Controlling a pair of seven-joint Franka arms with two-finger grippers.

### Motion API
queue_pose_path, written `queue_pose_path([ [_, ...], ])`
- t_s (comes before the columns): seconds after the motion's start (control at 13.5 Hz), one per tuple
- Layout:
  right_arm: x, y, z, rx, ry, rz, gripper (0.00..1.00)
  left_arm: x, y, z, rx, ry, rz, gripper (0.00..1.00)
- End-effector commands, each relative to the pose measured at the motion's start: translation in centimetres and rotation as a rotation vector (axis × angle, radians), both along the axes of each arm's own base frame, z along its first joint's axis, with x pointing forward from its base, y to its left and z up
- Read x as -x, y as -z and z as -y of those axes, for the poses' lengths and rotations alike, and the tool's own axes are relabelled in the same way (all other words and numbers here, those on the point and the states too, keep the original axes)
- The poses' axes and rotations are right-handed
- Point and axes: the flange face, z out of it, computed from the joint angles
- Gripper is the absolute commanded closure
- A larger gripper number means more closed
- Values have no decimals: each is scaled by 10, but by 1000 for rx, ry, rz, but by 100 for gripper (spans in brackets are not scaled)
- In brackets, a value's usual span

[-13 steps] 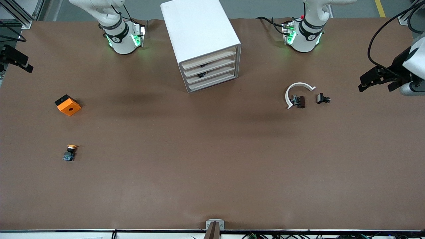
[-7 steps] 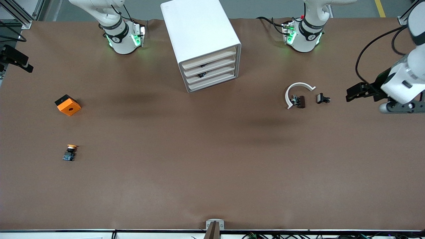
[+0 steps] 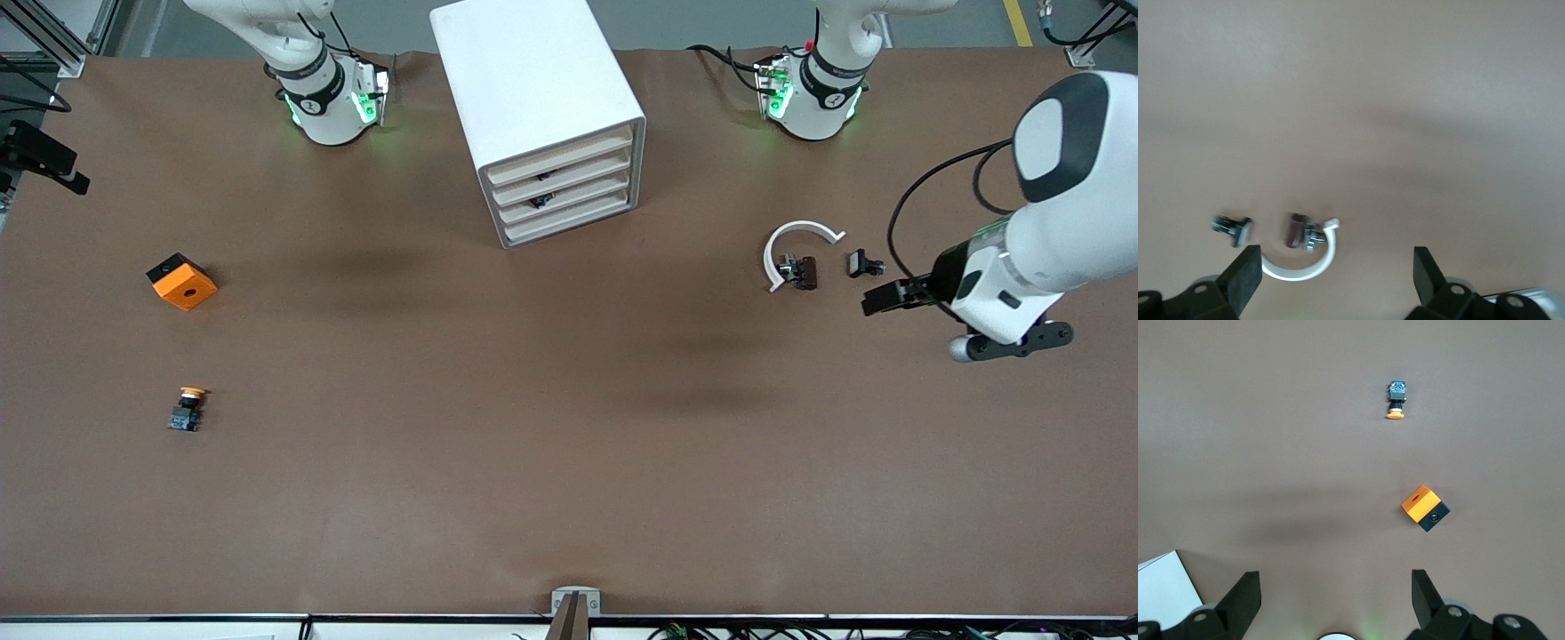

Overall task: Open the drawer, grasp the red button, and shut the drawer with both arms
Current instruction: 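Reach the left gripper toward the white cabinet's drawer front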

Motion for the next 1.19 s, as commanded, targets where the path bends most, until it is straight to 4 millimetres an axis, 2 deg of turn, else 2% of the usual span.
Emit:
queue_pose_path([
  [0.0, 8, -3, 1, 8, -6, 3, 0, -7, -3, 35, 32, -121, -23, 0],
  [0.07, 8, -3, 1, 8, -6, 3, 0, -8, 8, 45, 37, -192, -60, 0],
  [0.22, 8, -2, 1, 7, -6, 2, 0, -5, 26, 77, 59, -319, -137, 0],
  [0.37, 8, -2, 2, 9, -5, 1, 0, -3, 27, 108, 102, -386, -184, 0],
  [0.52, 8, -2, 3, 7, -3, 2, 0, 3, 40, 144, 140, -478, -279, 0],
  [0.67, 8, -1, 3, 7, -3, 0, 0, 3, 65, 166, 162, -607, -406, 0],
  [0.74, 8, -2, 3, 7, -3, 2, 0, 3, 78, 186, 156, -674, -475, 0],
  [0.82, 8, -2, 3, 7, -3, 2, 0, 1, 95, 194, 130, -736, -541, 0],
  [0.89, 8, -2, 3, 9, -3, 1, 0, 7, 121, 212, 75, -790, -631, 0],
  [1.04, 8, -2, 2, 9, -6, 1, 0, 10, 157, 226, 12, -876, -751, 0],
  [1.11, 7, -3, 1, 8, -8, 3, 0, 20, 176, 237, -34, -881, -838, 0],
])
